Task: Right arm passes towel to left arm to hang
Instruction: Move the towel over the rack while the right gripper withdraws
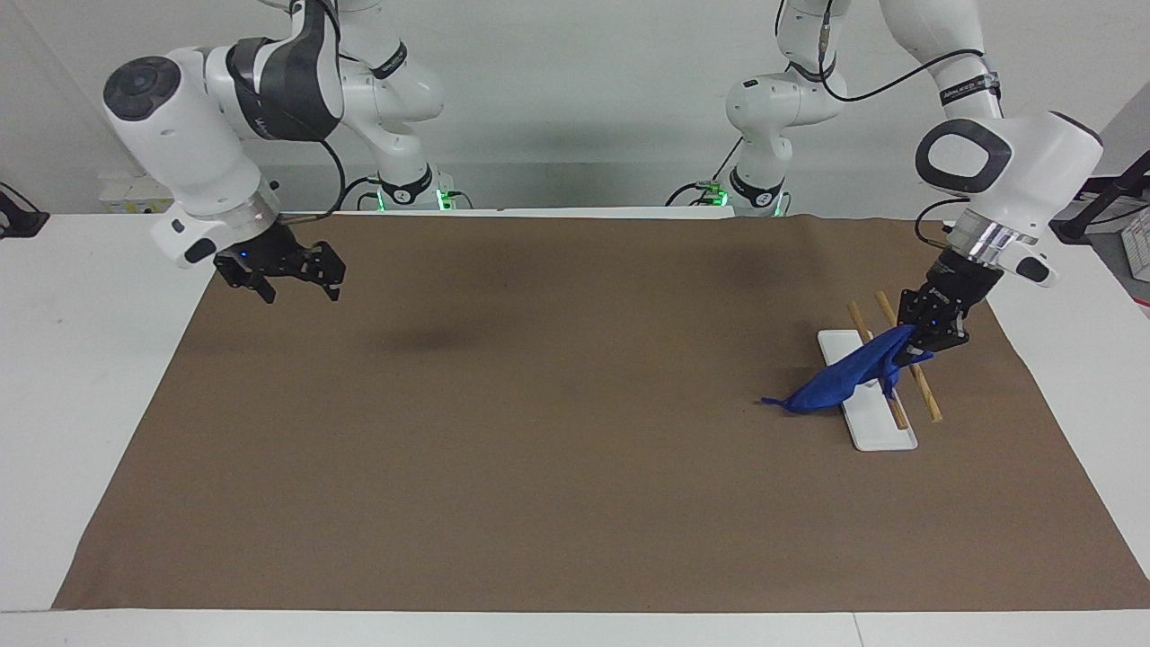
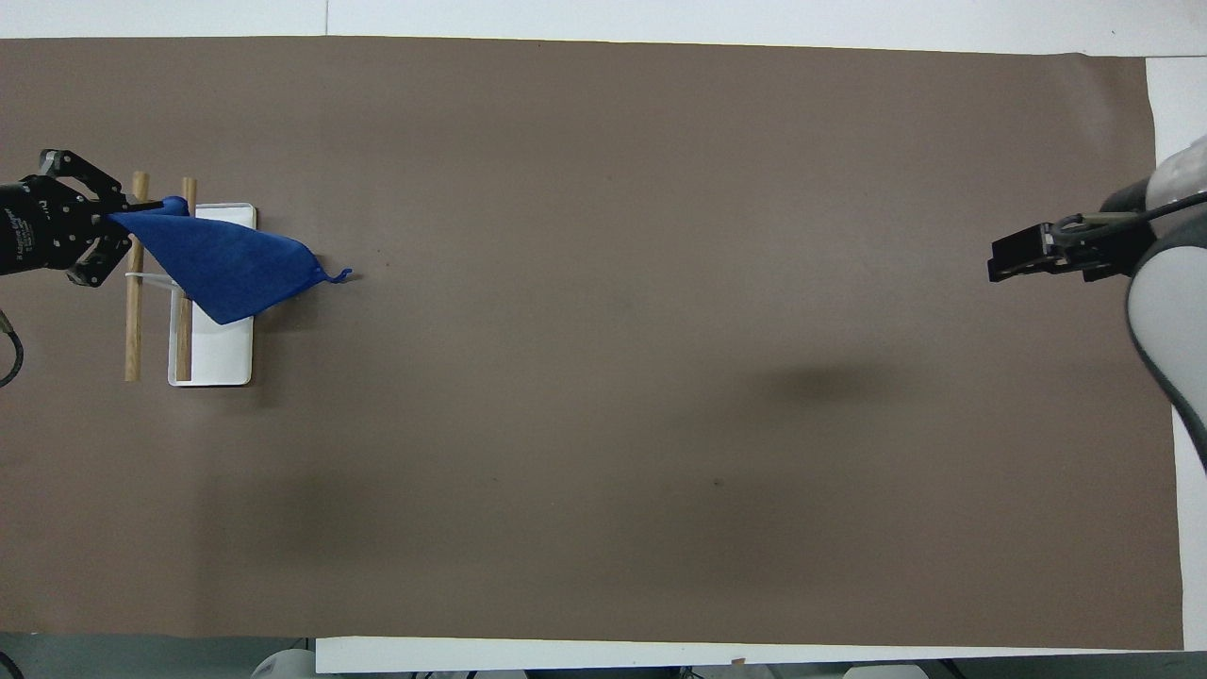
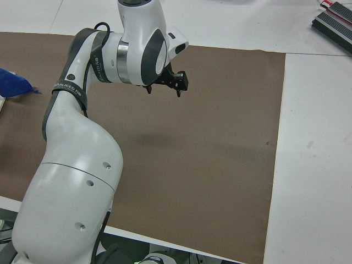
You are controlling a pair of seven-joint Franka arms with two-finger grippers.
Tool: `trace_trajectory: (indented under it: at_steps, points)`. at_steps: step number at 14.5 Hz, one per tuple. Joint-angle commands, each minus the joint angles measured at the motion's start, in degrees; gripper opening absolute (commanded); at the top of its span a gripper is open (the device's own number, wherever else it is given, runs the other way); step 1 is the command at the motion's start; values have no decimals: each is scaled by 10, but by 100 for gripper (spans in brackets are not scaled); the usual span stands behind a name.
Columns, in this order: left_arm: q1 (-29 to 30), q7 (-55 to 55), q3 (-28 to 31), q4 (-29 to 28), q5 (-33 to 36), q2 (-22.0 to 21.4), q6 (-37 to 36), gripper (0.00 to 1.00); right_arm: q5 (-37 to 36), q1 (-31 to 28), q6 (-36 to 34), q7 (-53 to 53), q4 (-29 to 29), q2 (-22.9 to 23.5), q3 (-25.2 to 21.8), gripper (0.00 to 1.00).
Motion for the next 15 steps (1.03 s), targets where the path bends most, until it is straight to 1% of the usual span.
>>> trace_trajectory:
  at_steps: [1, 2, 5, 7, 9, 11, 13, 15]
  points:
    - [2, 63, -4, 23, -1, 11, 15, 0, -9, 2, -25, -12, 48, -7, -24, 99]
    - [2, 89, -4, 38, -1, 20, 10, 0, -9, 1, -31, -13, 65, -7, -30, 99]
    - [2, 135, -3, 74, 3, 35, 3, 0, -9, 2, -51, -14, 86, -4, -35, 99]
    - [8, 193, -2, 88, 26, 41, -14, 0, -9, 3, -76, -17, 104, -1, -43, 99]
    - [16, 243, -3, 102, 30, 46, -25, 0, -9, 7, -104, -19, 116, 0, -55, 99]
    - [22, 253, -2, 111, 31, 49, -24, 0, -9, 15, -107, -34, 117, 0, -64, 99]
    - [29, 260, -2, 140, 32, 66, -35, 0, -9, 19, -107, -35, 118, 0, -62, 99]
    - [43, 264, -2, 158, 44, 73, -49, 0, -9, 18, -107, -36, 118, -1, -63, 99]
